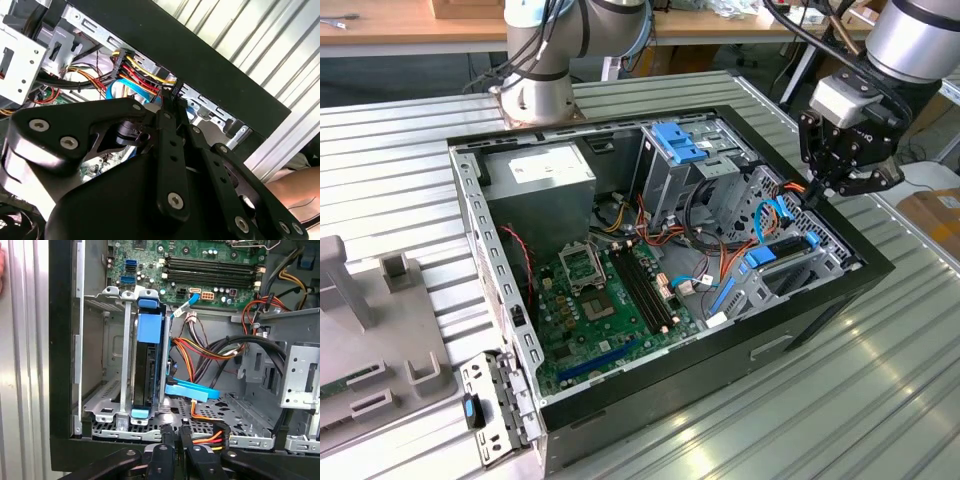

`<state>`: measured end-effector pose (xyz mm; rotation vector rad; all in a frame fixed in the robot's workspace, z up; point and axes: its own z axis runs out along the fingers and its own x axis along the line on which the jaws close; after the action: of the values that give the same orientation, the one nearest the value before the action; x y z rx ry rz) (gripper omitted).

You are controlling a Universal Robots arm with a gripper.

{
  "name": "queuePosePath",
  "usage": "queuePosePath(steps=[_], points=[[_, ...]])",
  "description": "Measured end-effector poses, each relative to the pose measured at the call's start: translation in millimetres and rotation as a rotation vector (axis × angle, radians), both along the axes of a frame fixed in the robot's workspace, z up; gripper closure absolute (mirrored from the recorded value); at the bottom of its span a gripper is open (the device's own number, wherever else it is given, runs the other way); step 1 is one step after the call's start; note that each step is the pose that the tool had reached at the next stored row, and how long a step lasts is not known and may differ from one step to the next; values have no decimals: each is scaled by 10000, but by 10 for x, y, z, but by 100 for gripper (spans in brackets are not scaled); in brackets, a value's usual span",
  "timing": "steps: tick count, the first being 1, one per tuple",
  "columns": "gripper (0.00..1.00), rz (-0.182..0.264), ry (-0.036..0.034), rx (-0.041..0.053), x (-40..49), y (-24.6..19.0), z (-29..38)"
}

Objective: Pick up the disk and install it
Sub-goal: 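Insert the first disk wire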

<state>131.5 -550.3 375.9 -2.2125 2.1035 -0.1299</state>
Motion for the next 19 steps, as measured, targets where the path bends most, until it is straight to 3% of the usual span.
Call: queuePosePath(steps=[2, 3, 4, 5, 13, 19], points=[[84, -1, 0, 31, 0, 0, 0], [84, -7, 0, 326, -1, -9, 0], [84, -10, -1, 456, -1, -18, 0], [84, -16, -1, 509, -1, -26, 0], [84, -203, -5, 528, -14, -137, -13], [84, -201, -5, 547, -80, -156, -18]])
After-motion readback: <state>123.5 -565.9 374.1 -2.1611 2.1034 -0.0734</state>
